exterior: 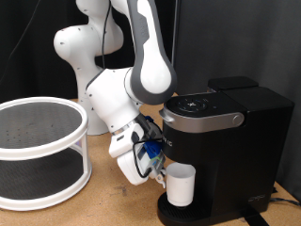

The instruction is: Make a cup of coffee with the keurig machine

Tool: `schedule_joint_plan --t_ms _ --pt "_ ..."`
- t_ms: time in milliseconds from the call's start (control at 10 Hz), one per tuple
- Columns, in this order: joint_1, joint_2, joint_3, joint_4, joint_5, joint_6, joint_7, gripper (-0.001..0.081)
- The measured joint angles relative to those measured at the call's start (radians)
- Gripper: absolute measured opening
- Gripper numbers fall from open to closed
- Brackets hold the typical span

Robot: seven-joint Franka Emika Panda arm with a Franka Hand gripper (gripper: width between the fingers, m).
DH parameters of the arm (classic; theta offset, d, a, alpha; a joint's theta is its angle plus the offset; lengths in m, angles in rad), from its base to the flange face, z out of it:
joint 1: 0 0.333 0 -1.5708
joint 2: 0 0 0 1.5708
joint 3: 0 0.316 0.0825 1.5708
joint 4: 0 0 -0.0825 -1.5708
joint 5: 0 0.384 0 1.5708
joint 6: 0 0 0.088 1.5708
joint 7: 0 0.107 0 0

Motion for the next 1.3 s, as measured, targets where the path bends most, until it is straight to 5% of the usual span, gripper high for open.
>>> schedule_joint_plan --t_ms 400,500,600,800,900,1100,1300 --pt "0.0 0.0 0.0 0.0 0.001 0.0 -0.003 0.0076" --pt "0.0 0.0 0.0 0.0 0.001 0.0 -0.003 0.0264" --pt "0.0 0.0 0.0 0.0 0.0 0.0 -0.003 0.0264" --pt "-0.001 -0.006 -0.003 -0.01 0.0 0.002 -0.013 0.0611" --pt "-0.006 -0.018 -0.009 -0.031 -0.015 0.0 -0.026 0.0611" --pt "-0.023 -0.067 -0.03 -0.098 -0.13 -0.025 -0.003 0.0793" --pt "-0.046 -0.12 -0.058 -0.161 -0.246 -0.059 0.039 0.0804"
